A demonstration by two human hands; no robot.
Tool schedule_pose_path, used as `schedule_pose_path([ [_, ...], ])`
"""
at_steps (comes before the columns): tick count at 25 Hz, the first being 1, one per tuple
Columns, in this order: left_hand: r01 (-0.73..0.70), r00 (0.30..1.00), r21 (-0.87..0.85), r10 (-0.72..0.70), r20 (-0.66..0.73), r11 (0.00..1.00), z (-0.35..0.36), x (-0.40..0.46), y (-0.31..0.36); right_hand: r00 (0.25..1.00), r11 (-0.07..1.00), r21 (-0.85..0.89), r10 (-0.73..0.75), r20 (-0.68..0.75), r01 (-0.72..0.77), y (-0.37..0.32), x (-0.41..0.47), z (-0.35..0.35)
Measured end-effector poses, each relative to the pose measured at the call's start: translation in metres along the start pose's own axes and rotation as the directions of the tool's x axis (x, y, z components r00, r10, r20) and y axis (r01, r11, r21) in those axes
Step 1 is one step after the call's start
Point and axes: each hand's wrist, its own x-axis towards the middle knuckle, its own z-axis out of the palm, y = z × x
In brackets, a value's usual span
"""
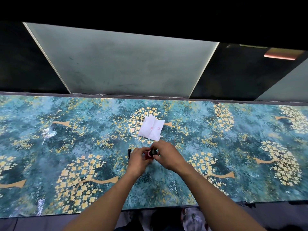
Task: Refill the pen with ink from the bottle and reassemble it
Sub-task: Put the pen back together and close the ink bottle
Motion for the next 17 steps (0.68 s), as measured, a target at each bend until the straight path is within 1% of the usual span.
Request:
schedule_pose_path([
  [5,0.001,1.0,0.028,-0.002,0.013,1.0,-0.002,-0.003,0.002,0.998,0.981,-0.181,-0.058,0.033,0.063,-0.008,0.002,0.001],
  [10,-0.007,1.0,0.072,0.007,0.006,0.997,-0.004,-0.005,0.004,0.995,0.954,-0.284,-0.08,0.062,0.094,-0.019,0.008,0.002],
  [14,-0.024,1.0,0.092,0.026,-0.013,0.995,-0.005,-0.004,0.006,0.996,0.95,-0.302,-0.052,0.077,0.073,-0.028,0.011,0.005],
  [17,-0.043,0.999,0.089,0.044,-0.016,0.995,-0.006,-0.006,0.008,0.998,0.931,-0.365,0.02,0.051,0.0,-0.034,0.014,0.005],
])
